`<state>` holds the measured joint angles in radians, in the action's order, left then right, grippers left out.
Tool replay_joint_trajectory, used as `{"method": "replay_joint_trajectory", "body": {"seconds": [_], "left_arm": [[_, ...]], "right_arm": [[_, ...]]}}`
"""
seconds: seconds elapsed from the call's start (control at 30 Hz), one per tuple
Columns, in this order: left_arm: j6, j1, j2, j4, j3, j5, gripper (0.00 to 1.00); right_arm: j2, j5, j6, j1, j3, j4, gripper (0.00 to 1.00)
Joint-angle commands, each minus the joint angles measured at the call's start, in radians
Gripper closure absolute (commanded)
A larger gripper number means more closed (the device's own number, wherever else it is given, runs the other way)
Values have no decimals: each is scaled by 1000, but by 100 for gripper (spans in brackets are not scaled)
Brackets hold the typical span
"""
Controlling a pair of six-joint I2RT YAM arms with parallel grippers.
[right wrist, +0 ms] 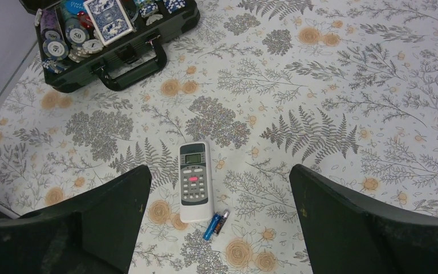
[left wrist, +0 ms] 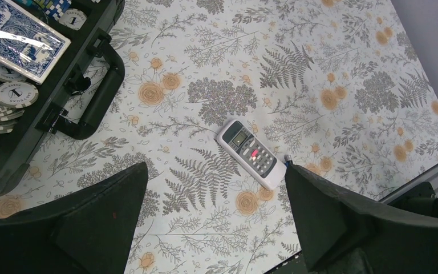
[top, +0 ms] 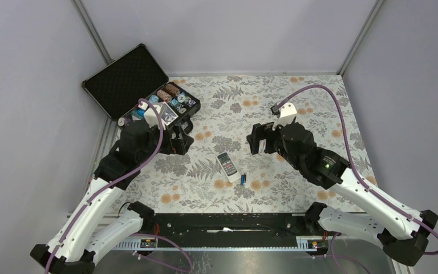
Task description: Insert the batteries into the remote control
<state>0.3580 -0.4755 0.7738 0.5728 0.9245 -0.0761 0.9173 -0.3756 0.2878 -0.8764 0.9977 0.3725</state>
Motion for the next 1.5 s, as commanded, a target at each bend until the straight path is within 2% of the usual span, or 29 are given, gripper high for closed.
{"method": "replay_joint_trajectory", "body": {"seconds": [0.0, 0.37, 0.67, 1.0, 1.47], "left_arm": [[-26, 5, -18, -50, -5, -12, 1], [-18, 46, -34, -42, -13, -72, 1], [15, 81, -60, -43, -27, -45, 1], [19, 96, -49, -32, -31, -54, 1], [18, 117, -42, -31, -32, -102, 1]], "right_arm": [[-6, 34, -14, -3, -4, -37, 0], [50, 144, -51, -3, -29, -32, 0], [159, 236, -37, -2, -54, -29, 2], [318, 299, 2, -3, -87, -72, 4], [548, 318, 23, -18, -56, -136, 13]]}}
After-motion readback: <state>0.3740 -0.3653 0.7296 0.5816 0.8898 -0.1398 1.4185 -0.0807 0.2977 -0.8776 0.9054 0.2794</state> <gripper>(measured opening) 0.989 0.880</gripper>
